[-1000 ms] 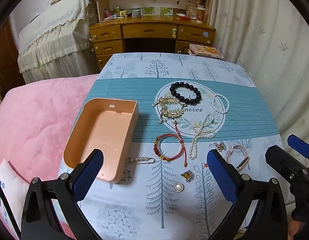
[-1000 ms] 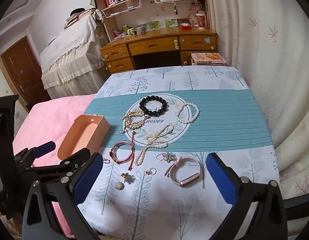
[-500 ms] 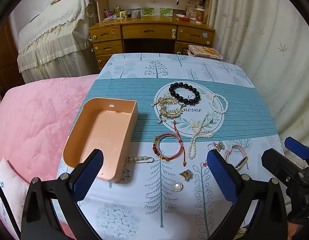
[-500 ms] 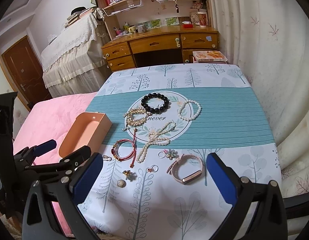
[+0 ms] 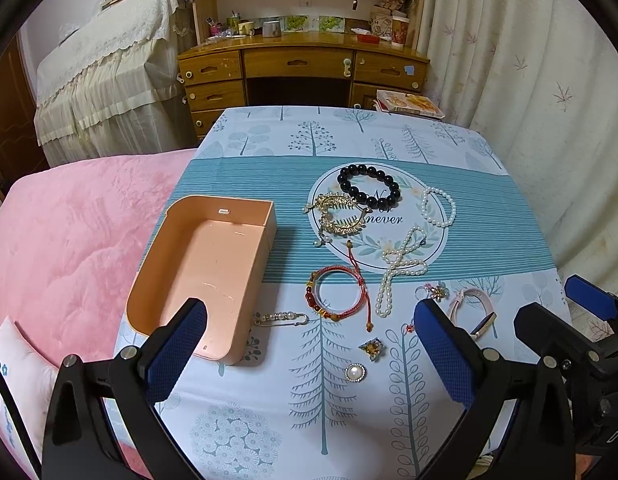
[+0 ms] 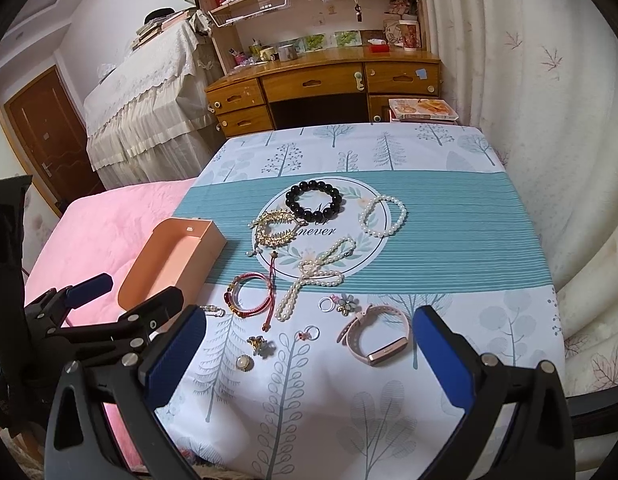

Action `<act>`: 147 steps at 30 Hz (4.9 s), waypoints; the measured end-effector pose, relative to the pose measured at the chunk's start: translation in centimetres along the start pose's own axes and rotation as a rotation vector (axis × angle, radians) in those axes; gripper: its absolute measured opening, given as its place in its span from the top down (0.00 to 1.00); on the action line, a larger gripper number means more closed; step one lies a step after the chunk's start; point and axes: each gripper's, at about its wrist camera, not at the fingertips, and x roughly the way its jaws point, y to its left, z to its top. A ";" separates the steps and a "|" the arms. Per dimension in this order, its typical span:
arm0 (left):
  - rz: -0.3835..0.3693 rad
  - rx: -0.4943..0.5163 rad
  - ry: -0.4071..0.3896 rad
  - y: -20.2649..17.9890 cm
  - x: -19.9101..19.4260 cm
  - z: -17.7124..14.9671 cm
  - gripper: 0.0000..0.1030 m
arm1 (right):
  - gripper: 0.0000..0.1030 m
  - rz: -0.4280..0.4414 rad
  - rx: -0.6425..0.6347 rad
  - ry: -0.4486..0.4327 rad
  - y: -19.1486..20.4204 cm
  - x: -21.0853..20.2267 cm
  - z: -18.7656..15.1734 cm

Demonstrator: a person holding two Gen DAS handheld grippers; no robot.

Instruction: Organize jewelry

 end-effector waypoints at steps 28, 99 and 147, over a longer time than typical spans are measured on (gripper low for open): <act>-0.003 0.008 -0.006 0.0 -0.2 -0.1 0.01 | 0.00 -0.008 -0.028 -0.009 0.5 -0.3 0.1; -0.123 -0.011 0.320 -3.6 25.4 16.4 0.88 | 0.93 -0.106 0.139 0.320 -11.7 20.2 11.4; 0.116 -0.297 -0.093 16.7 7.5 -3.8 0.15 | 0.92 0.218 -0.212 0.143 19.3 13.8 8.0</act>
